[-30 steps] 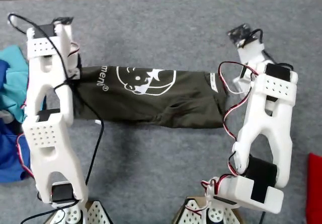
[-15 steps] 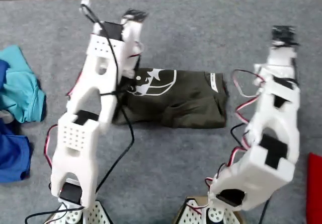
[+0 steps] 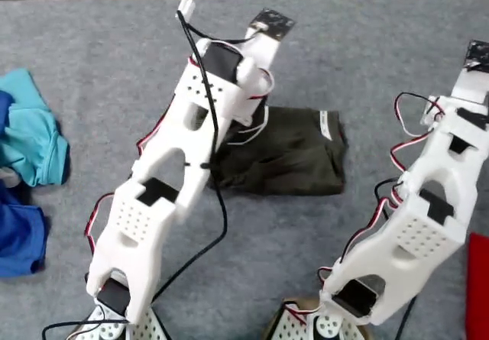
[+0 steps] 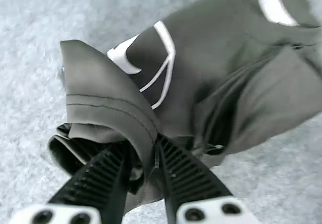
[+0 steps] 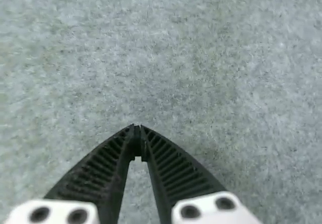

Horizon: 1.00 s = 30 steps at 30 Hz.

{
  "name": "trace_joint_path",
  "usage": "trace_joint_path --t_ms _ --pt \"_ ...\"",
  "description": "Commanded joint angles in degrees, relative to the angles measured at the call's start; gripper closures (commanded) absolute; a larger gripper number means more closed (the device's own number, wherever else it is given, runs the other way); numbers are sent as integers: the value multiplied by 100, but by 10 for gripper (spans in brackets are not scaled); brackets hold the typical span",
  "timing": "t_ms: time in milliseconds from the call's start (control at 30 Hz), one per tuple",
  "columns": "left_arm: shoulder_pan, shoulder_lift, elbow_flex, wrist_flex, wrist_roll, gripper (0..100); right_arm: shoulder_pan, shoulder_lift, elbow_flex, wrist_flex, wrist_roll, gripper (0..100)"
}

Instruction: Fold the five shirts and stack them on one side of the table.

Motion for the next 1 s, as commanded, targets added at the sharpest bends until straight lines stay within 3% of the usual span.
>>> trace_joint_path --t_ms 0,400,967 --pt "290 -708 -211 62 26 981 110 84 -611 290 -44 992" --pt "1196 -857 -237 9 9 981 101 145 -716 404 -44 992" --pt "1477 -154 -273 -1644 334 981 75 145 -708 404 -44 992"
